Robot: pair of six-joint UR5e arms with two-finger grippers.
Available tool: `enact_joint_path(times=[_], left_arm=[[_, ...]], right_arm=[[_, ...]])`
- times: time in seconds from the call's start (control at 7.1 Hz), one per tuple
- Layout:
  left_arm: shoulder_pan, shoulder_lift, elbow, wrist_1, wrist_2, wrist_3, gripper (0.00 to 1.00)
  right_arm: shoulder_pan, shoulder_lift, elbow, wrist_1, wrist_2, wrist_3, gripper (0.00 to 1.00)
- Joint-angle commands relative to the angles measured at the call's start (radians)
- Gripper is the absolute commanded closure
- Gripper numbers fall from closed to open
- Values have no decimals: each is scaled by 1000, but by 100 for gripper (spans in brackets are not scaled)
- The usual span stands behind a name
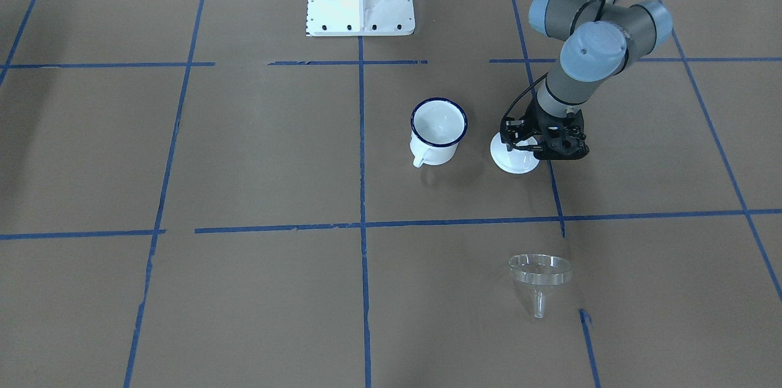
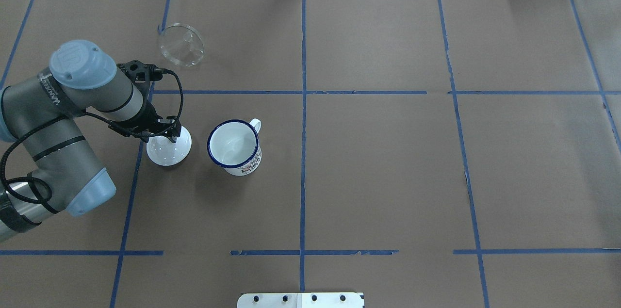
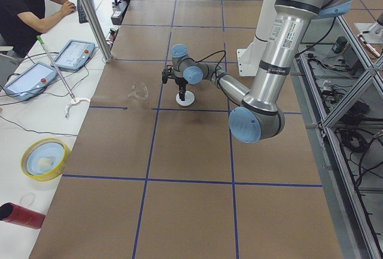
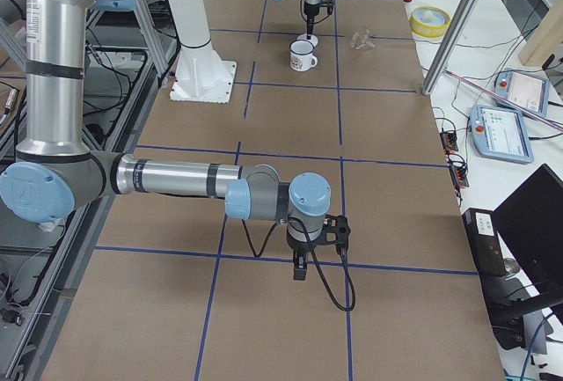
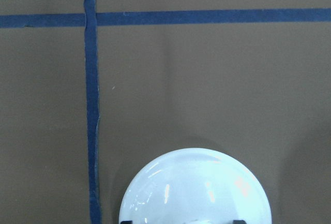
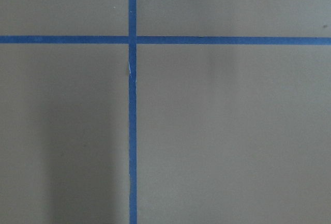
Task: Remove funnel from cup
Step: 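Lift the white lid off the table with the left gripper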
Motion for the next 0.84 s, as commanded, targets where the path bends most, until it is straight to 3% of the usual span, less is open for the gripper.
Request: enact_joint_path(times=[0.0,0.7], left_arm=[[0,2,-20,5,-2,0,36],[3,-1,-2,2,-3,2,43]], right_arm=[[0,0,0,0,0,0,0],[0,0,0,0,0,0,0]])
